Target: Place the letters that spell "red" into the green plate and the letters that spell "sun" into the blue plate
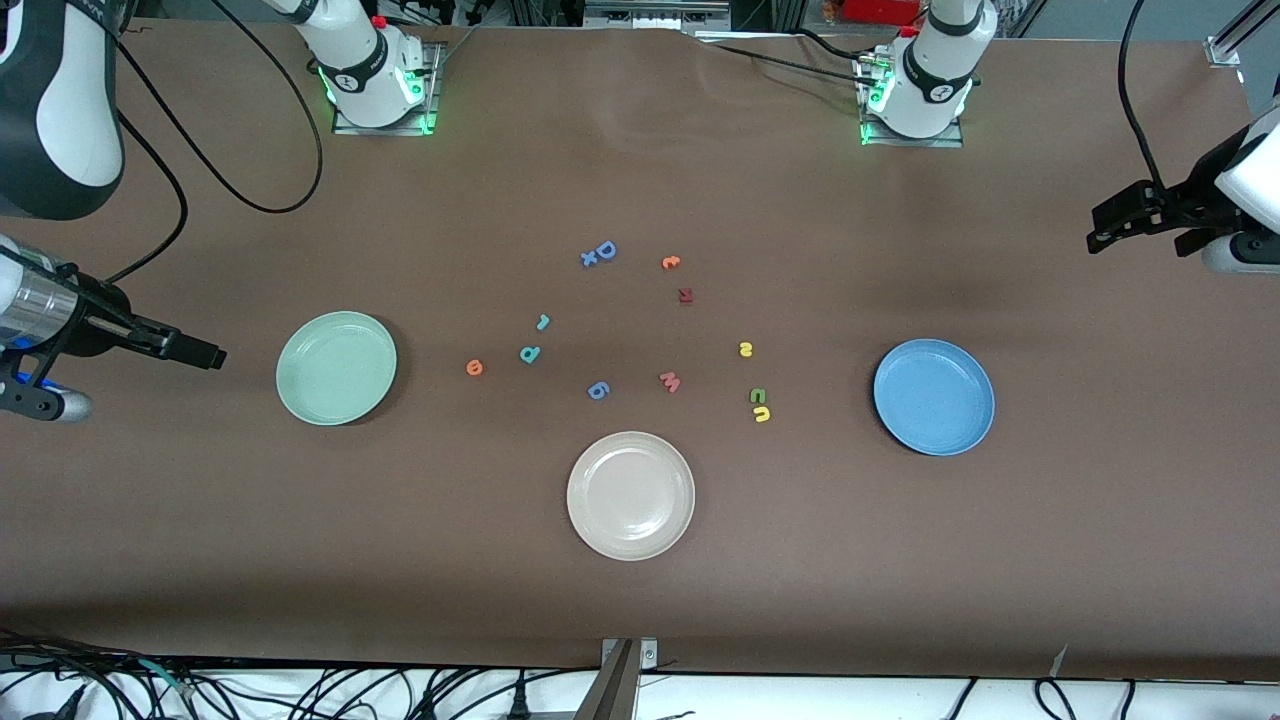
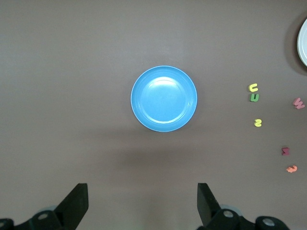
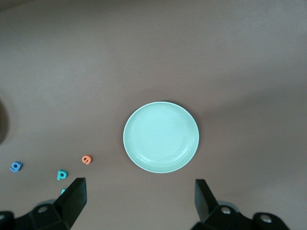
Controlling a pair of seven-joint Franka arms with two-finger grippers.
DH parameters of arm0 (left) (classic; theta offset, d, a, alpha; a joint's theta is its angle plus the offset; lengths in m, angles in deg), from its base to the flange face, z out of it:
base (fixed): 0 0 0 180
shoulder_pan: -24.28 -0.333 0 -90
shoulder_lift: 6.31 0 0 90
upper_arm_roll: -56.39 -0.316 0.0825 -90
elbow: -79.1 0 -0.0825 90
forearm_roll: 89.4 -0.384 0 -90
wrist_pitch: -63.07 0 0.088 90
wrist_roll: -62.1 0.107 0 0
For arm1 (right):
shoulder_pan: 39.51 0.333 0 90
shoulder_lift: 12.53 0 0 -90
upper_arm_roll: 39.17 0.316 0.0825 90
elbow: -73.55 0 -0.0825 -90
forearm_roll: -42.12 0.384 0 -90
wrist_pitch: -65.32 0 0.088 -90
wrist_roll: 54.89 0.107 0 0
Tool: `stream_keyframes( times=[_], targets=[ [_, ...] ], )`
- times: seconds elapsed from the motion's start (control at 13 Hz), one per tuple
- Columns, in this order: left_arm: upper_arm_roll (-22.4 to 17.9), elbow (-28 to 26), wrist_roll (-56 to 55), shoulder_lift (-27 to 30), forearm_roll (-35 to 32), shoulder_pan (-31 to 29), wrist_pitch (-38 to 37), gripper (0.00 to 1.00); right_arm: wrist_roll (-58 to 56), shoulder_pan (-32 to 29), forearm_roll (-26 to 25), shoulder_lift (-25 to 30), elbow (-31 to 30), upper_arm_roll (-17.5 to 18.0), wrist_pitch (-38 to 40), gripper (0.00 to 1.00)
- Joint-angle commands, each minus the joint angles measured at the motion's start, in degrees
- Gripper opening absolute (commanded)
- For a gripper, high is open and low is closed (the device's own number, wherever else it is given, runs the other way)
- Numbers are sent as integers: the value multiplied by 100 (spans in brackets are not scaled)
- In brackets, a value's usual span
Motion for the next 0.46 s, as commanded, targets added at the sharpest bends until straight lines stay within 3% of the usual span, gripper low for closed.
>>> stream_keyframes(
  times=[0.0, 0.15, 0.39],
  targets=[
    [17, -176, 21, 158, 23, 14, 193, 100, 40, 2, 26, 187, -233, 3, -78, 100],
    [25, -510, 57, 343, 23, 32, 466, 100, -4, -24, 35, 187, -225, 3, -78, 100],
    [25, -468, 65, 318, 23, 32, 458, 100, 65, -51, 35, 187, -207, -6, -87, 100]
  ],
)
